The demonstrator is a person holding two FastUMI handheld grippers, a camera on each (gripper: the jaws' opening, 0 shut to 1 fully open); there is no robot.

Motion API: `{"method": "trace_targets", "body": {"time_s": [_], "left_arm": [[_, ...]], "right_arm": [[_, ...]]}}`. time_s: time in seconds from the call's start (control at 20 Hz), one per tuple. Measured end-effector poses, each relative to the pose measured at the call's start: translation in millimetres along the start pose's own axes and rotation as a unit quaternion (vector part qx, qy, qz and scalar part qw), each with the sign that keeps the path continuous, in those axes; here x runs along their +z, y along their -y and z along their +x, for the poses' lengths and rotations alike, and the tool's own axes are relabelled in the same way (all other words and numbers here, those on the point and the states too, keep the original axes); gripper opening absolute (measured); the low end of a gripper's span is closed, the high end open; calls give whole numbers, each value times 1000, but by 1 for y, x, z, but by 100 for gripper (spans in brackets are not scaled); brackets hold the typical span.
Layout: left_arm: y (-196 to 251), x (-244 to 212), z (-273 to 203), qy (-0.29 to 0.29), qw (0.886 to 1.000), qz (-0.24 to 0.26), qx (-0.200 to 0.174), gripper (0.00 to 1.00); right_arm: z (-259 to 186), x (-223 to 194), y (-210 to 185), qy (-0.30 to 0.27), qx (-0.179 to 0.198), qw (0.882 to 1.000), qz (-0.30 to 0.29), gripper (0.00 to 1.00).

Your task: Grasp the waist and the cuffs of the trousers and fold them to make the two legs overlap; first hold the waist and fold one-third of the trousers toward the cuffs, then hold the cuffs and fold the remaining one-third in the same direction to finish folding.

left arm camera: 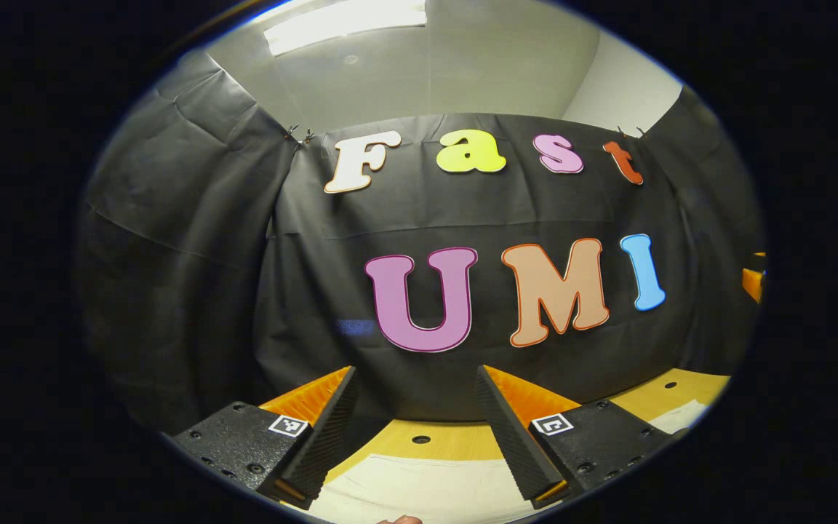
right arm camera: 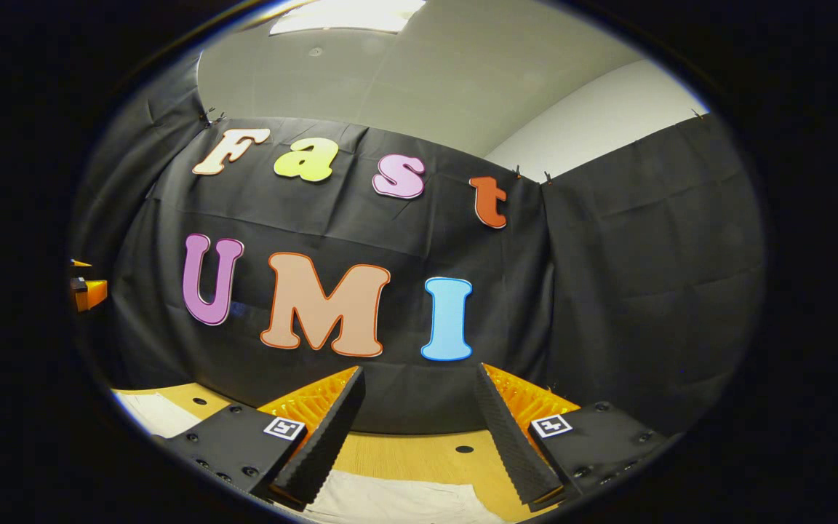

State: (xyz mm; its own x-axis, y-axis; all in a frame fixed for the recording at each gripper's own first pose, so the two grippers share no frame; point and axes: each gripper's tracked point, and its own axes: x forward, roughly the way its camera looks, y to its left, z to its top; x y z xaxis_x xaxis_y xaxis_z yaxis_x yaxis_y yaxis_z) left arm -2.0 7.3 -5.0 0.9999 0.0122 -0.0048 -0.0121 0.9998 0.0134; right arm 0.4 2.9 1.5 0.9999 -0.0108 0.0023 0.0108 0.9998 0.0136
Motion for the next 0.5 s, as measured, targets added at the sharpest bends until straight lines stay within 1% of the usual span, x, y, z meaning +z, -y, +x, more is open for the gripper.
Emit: {"method": "trace_targets", "body": {"time_s": [0.05, 0.35, 0.5], "left_arm": [[0, 1, 0, 0, 1000, 0, 0, 96], [-4, -5, -5, -6, 1000, 5, -1, 95], [-8, -15, -9, -14, 1000, 13, 1, 95]], "right_arm": [[-1, 0, -1, 0, 1, 1000, 0, 97], [-2, -4, 2, -4, 1, 1000, 1, 97], [-3, -7, 0, -8, 6, 1000, 4, 97]]}}
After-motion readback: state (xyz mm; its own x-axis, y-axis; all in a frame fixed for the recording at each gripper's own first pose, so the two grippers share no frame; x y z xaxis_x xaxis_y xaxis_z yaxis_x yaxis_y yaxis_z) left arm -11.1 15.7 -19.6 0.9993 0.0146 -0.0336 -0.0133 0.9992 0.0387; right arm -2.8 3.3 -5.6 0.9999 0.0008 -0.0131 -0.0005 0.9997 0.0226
